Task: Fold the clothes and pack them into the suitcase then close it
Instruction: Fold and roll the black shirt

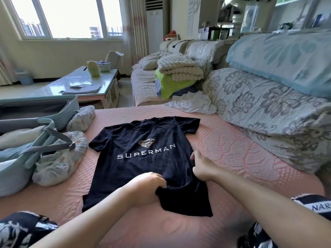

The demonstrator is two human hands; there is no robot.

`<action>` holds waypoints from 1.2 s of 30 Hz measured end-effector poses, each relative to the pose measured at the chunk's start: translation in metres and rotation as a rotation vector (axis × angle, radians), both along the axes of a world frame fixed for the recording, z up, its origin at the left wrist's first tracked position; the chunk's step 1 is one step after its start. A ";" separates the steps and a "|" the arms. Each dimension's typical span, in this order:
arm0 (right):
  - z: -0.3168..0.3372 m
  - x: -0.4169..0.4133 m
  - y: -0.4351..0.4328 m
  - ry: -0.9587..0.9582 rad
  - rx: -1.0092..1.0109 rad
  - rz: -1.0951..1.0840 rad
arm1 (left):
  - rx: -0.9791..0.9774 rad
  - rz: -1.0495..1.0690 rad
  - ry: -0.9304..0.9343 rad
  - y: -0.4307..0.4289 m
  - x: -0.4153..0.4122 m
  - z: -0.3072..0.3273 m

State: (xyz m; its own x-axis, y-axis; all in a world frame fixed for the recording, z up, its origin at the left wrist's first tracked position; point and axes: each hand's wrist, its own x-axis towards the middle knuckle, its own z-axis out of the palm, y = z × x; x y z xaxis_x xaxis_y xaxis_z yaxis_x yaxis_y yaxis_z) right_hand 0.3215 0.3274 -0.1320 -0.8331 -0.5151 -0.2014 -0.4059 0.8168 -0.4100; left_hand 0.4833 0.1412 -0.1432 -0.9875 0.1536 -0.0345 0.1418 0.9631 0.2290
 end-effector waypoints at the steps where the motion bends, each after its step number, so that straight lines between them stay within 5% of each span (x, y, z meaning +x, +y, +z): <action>1: 0.004 -0.001 0.003 0.042 -0.018 0.021 | 0.055 0.006 0.011 0.001 -0.001 -0.001; 8: 0.008 -0.001 0.012 0.419 0.418 0.198 | -0.002 -0.043 -0.149 0.000 0.010 -0.004; 11: 0.008 0.017 -0.004 0.581 0.237 0.428 | -0.230 -0.034 -0.186 -0.017 0.025 -0.001; 14: 0.008 0.051 -0.021 0.302 -0.056 0.631 | -0.368 0.069 -0.195 -0.030 0.045 0.003; 18: -0.003 0.088 -0.043 0.254 0.281 0.795 | -0.496 0.245 -0.199 -0.052 0.064 0.000; 24: 0.012 0.077 -0.057 0.093 0.148 0.738 | -0.052 0.410 -0.169 -0.090 0.072 0.025; 29: 0.023 0.065 -0.049 -0.129 0.211 0.665 | 0.129 0.516 -0.630 -0.094 0.081 0.037; 33: 0.001 0.057 -0.053 -0.157 0.096 0.565 | -0.070 0.280 -0.102 -0.054 0.078 0.027; 36: 0.010 0.056 -0.055 -0.327 -0.150 0.488 | -0.122 0.171 -0.012 -0.026 0.067 0.009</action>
State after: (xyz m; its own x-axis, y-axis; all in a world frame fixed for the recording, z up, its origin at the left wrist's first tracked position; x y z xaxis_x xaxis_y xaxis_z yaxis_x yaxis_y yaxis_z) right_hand 0.3772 0.2725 -0.1225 -0.4010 -0.8647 -0.3026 -0.5524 0.4917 -0.6731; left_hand 0.5499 0.1147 -0.1345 -0.9983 -0.0221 -0.0546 -0.0280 0.9935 0.1102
